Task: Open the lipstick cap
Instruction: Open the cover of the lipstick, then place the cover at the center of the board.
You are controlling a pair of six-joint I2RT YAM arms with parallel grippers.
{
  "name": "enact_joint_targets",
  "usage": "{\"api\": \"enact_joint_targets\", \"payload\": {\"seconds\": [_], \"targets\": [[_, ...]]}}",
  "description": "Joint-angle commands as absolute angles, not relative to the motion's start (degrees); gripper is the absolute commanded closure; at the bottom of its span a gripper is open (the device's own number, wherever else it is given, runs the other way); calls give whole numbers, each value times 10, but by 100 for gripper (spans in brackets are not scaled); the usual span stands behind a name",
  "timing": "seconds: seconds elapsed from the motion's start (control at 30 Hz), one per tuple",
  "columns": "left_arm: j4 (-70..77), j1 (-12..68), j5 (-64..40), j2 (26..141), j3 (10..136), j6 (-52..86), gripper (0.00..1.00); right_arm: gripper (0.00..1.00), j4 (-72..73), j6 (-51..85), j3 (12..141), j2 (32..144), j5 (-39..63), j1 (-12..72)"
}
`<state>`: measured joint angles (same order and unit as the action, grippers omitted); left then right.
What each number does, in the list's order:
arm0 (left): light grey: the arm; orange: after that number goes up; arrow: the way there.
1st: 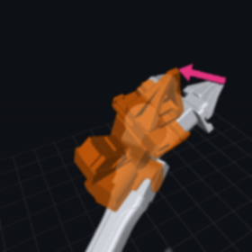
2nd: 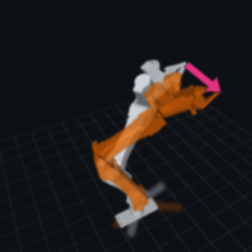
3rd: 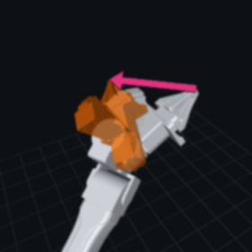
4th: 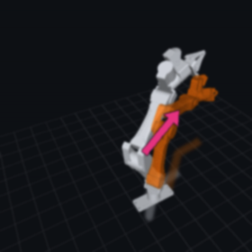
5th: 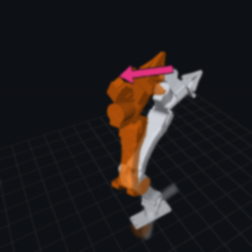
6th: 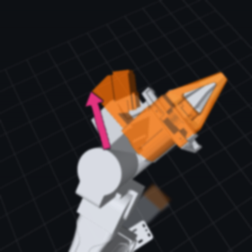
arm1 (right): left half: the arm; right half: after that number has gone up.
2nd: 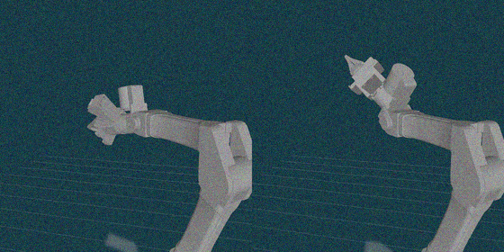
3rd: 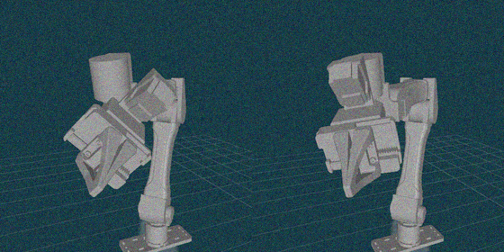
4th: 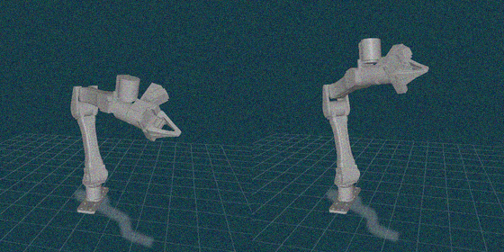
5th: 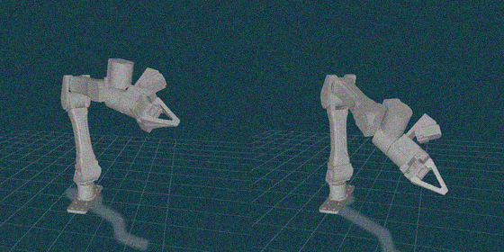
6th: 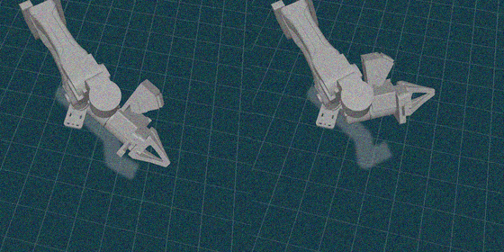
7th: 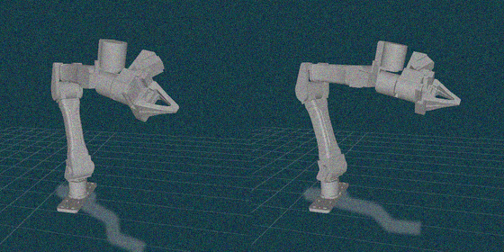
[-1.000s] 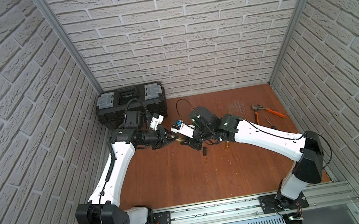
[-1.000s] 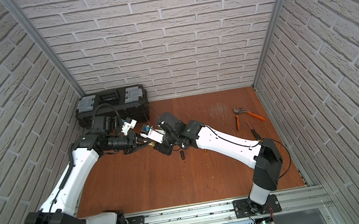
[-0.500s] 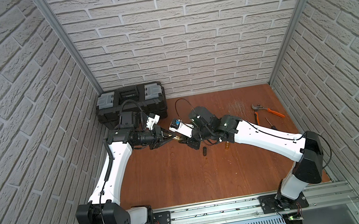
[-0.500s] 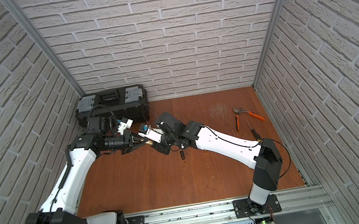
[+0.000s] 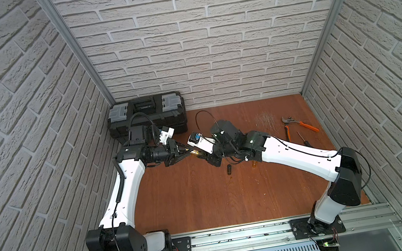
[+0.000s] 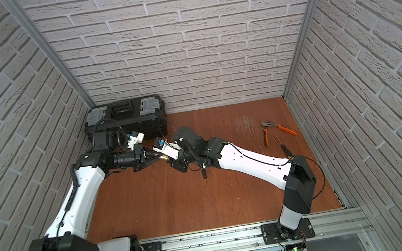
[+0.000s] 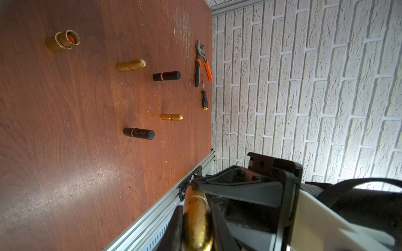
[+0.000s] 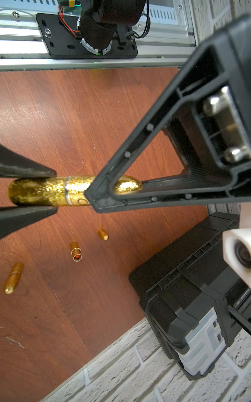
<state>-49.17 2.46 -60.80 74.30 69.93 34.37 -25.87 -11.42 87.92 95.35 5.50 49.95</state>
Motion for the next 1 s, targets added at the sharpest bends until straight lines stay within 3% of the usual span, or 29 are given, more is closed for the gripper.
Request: {"api": "enact_joint_targets", "payload": {"seconds": [0.0, 0.23, 0.47, 0.77, 0.97], "targets": [[-478, -11, -613, 724, 701, 346, 99, 96, -332, -114, 855, 930, -21, 486], [-505, -17, -588, 731, 714, 325, 99, 96, -328, -113, 850, 924, -36, 486], [-542, 13, -389, 741, 693, 288, 96, 96, -331, -108, 864, 916, -25, 486], [-459, 156, -118, 792, 640, 321, 94, 96, -364, -99, 884, 880, -23, 486], [-436, 241, -30, 855, 646, 315, 93, 96, -377, -91, 880, 852, -19, 487]]}}
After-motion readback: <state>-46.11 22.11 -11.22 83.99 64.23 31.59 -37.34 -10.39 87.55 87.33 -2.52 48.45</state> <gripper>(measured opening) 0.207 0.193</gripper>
